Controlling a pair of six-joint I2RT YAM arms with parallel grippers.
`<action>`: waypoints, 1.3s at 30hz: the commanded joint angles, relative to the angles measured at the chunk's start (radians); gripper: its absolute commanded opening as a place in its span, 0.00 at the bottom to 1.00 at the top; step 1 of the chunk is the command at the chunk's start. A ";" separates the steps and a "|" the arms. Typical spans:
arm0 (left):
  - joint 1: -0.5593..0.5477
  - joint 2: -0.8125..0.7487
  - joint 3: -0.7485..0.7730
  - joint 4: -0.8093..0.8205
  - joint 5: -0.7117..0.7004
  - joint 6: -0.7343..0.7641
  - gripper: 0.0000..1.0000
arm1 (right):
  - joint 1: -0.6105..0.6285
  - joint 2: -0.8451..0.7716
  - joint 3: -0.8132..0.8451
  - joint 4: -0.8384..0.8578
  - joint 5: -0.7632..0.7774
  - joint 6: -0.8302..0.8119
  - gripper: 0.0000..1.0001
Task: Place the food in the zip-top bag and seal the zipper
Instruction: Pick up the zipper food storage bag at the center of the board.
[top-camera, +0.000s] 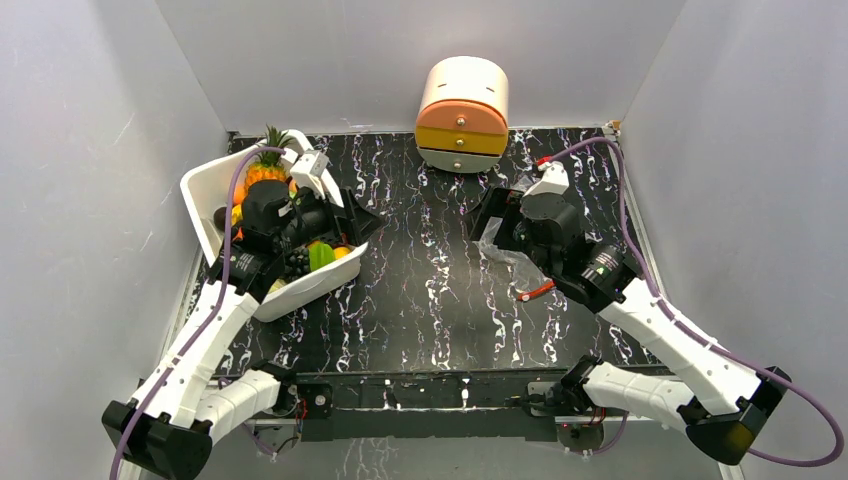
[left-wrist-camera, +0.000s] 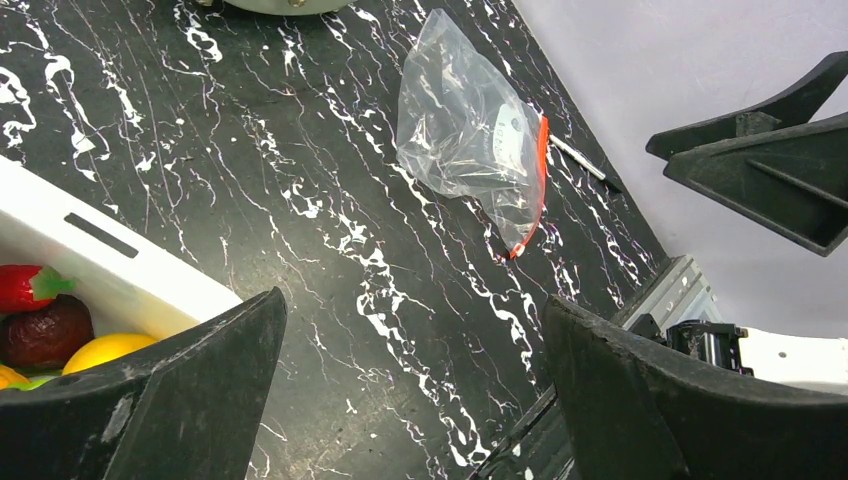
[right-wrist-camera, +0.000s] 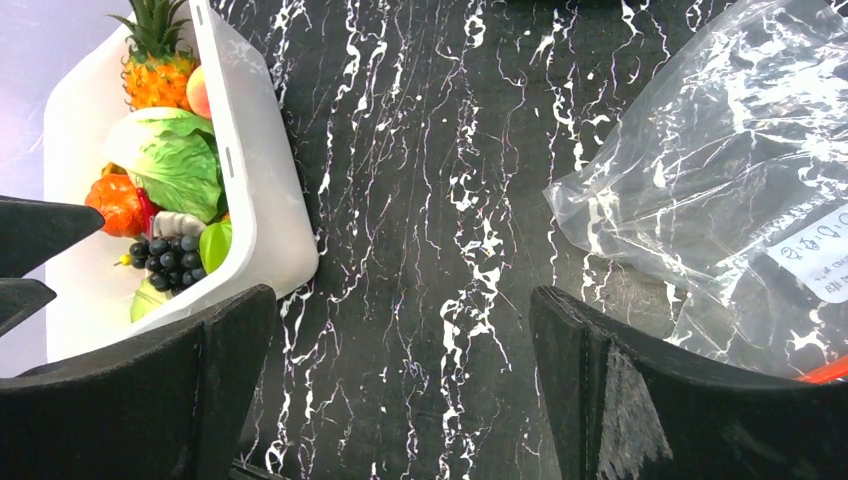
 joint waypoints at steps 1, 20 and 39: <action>-0.004 -0.031 -0.012 0.022 -0.012 0.003 0.98 | 0.004 -0.034 0.029 0.038 0.036 0.001 0.98; -0.004 0.113 0.050 -0.136 -0.425 0.027 0.98 | 0.004 -0.009 -0.026 0.014 0.059 0.040 0.98; 0.173 0.363 0.280 -0.365 -0.810 -0.168 0.66 | 0.005 -0.044 -0.103 0.033 -0.062 0.047 0.98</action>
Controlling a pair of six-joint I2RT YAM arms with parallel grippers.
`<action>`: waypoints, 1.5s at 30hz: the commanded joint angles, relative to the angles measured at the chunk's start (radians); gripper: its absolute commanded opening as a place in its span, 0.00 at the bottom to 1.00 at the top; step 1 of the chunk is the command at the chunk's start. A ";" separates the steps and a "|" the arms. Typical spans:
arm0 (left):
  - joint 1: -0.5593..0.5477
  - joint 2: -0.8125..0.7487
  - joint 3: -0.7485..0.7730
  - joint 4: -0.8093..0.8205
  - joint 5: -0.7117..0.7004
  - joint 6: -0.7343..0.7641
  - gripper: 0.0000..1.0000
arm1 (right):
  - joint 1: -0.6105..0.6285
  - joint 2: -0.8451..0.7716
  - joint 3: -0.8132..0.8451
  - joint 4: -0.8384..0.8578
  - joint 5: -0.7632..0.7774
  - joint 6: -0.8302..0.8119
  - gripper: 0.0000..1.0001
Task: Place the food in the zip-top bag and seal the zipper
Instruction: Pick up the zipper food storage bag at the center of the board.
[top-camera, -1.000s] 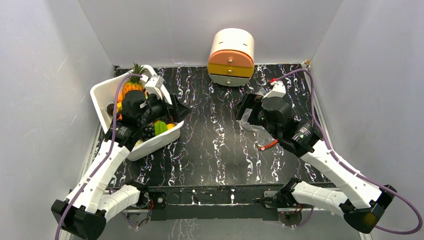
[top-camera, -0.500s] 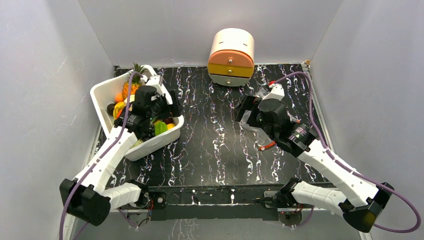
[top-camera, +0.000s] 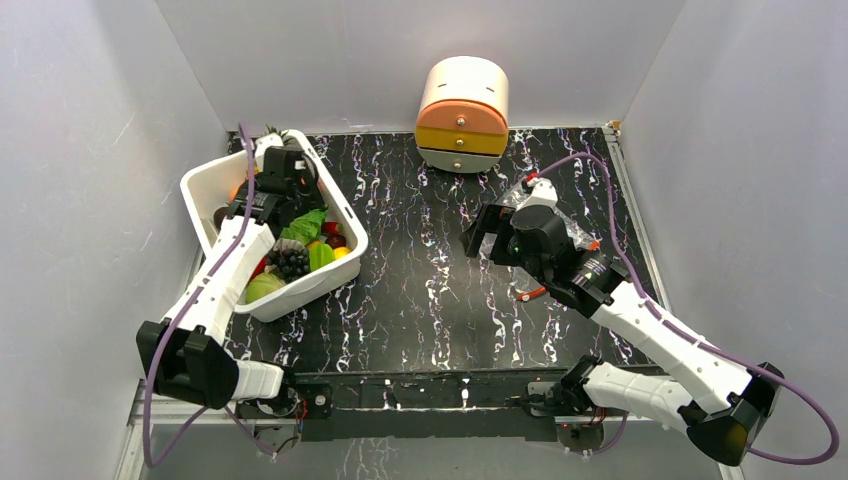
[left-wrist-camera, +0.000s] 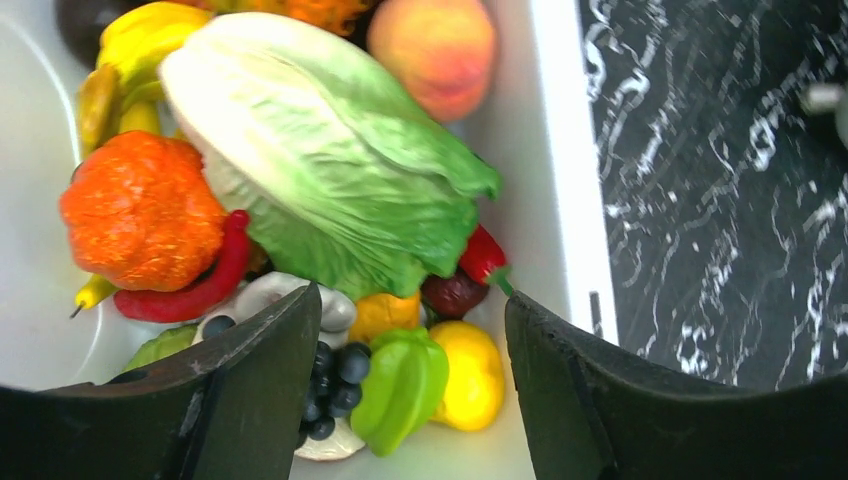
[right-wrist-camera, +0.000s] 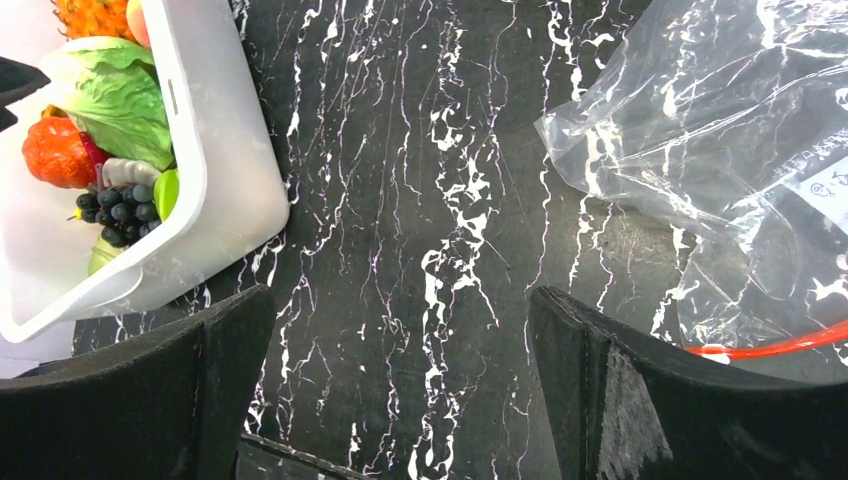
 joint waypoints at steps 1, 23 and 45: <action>0.071 0.014 0.029 -0.016 0.022 -0.090 0.68 | 0.004 -0.035 0.007 0.033 -0.008 0.010 0.98; -0.014 -0.224 -0.136 0.210 0.716 0.189 0.98 | -0.270 0.117 -0.116 0.069 0.114 0.089 0.71; -0.138 -0.333 -0.380 0.402 0.769 0.252 0.98 | -0.786 0.023 -0.622 0.437 -0.260 0.330 0.57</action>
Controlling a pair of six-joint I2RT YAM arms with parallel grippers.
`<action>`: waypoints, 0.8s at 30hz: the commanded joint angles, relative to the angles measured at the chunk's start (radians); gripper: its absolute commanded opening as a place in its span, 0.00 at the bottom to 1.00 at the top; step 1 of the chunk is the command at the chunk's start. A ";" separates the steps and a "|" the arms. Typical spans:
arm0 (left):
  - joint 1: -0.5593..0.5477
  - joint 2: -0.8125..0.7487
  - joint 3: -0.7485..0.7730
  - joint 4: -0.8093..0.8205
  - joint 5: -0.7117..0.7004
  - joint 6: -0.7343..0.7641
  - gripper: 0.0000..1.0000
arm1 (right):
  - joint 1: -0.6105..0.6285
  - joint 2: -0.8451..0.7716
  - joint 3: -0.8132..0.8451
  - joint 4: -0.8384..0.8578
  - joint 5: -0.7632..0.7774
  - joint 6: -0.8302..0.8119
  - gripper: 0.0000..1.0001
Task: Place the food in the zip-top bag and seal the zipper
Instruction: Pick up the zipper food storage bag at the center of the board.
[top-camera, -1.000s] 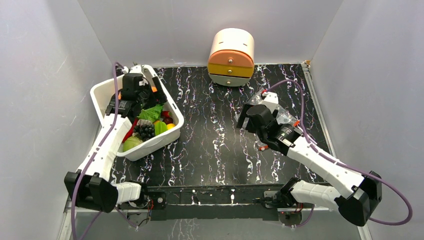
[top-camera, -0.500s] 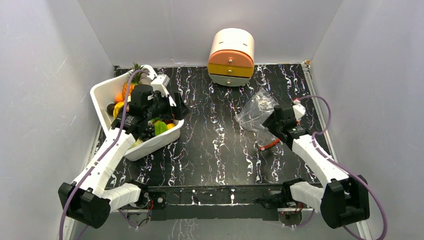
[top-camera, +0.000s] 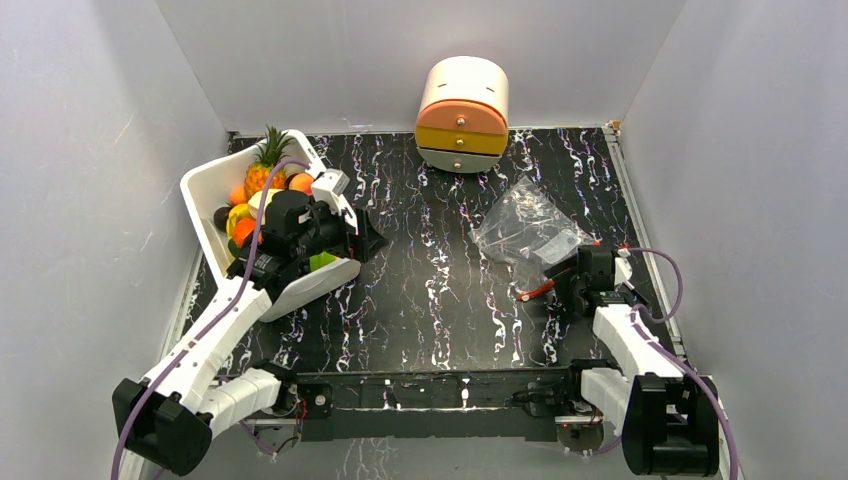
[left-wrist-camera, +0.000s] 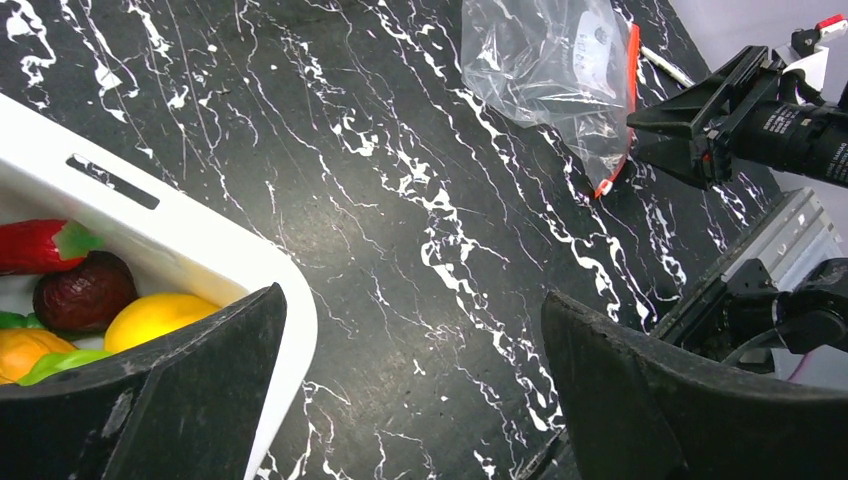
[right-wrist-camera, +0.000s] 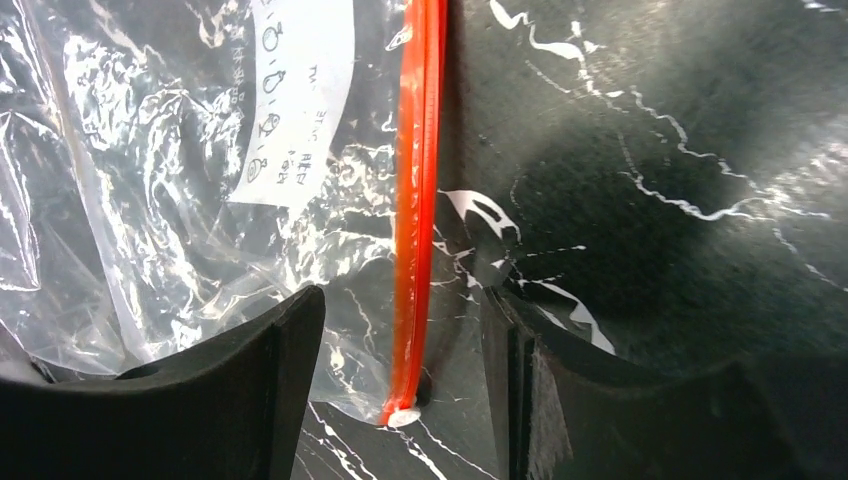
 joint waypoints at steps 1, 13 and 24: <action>-0.005 -0.033 -0.023 0.046 -0.008 0.015 0.98 | -0.006 0.046 -0.003 0.164 -0.048 0.020 0.57; -0.005 -0.071 -0.034 0.038 -0.098 0.026 0.98 | -0.008 0.091 -0.115 0.314 -0.027 0.003 0.39; -0.005 -0.081 -0.034 0.033 -0.132 0.021 0.98 | -0.008 0.106 -0.106 0.324 -0.026 -0.030 0.00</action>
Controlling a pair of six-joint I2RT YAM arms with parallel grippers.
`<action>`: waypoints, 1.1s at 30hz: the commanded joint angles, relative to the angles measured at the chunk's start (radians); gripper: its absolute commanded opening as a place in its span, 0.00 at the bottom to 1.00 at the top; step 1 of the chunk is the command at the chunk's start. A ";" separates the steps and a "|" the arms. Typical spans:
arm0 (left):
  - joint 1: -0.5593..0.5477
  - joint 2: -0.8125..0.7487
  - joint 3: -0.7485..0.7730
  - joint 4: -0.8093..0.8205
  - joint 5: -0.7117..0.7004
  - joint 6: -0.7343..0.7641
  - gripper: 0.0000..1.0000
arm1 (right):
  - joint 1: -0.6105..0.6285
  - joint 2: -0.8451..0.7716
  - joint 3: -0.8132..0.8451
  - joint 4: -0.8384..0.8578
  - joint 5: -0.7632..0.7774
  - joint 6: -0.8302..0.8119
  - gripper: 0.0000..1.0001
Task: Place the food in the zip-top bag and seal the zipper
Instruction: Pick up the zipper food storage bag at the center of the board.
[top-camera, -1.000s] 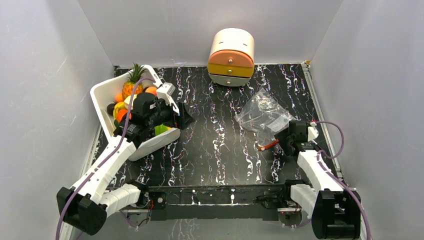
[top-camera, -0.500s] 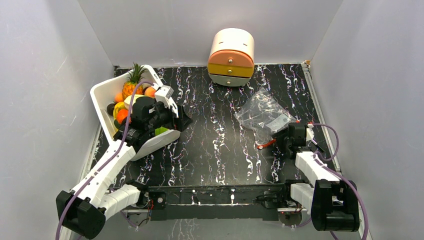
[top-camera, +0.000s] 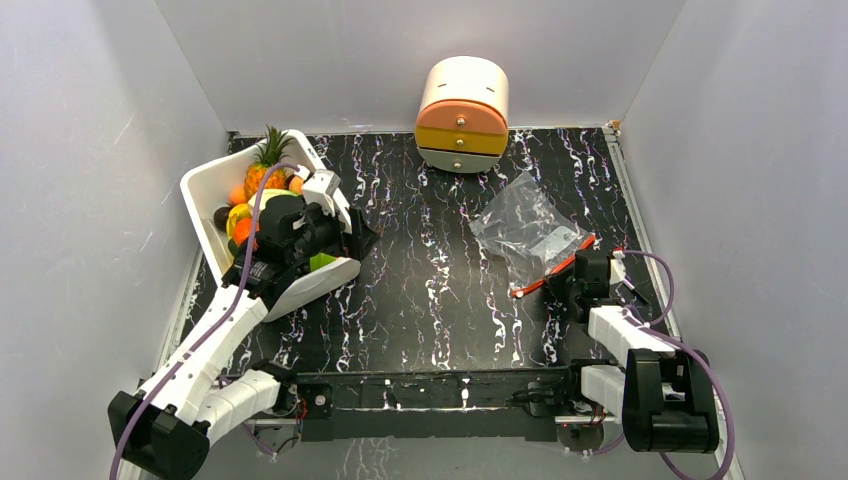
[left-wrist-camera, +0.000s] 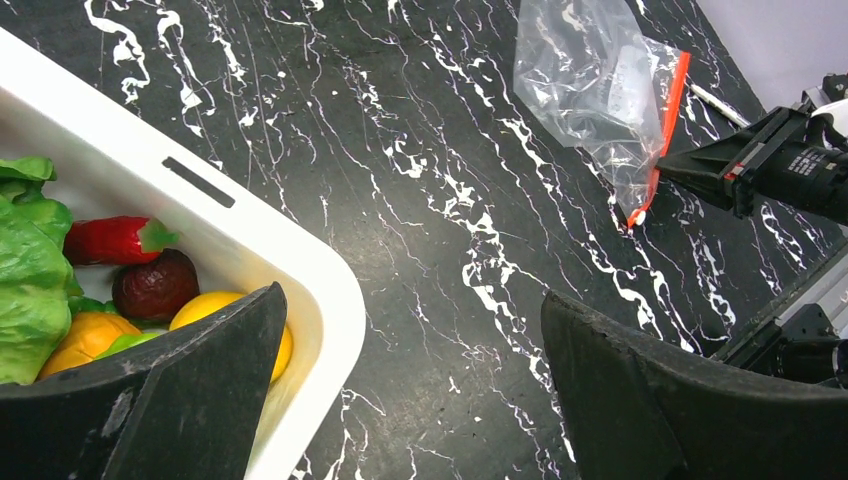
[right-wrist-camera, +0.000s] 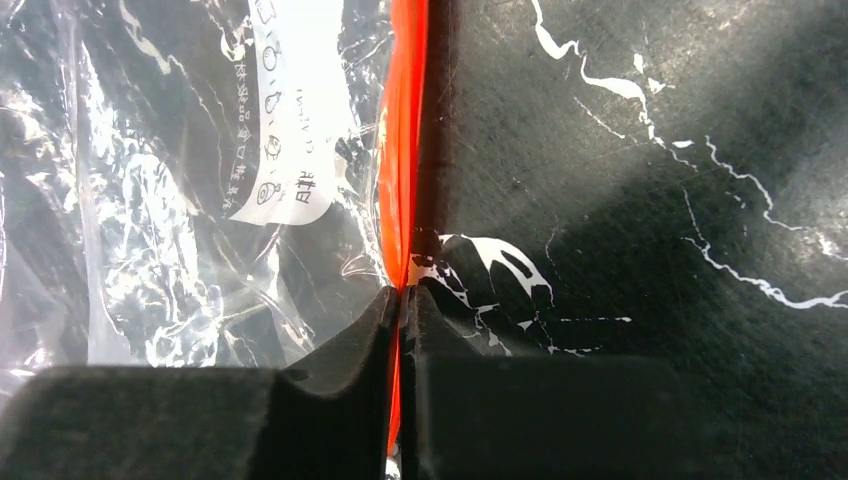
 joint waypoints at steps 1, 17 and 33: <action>-0.005 -0.026 -0.001 0.005 -0.025 0.005 0.99 | -0.007 -0.031 -0.001 0.006 0.014 -0.052 0.00; -0.005 0.089 0.072 -0.030 0.021 -0.042 0.95 | -0.005 -0.259 0.281 -0.202 -0.254 -0.287 0.00; -0.017 0.229 0.195 0.076 0.248 -0.202 0.87 | 0.285 -0.187 0.567 -0.205 -0.445 -0.487 0.00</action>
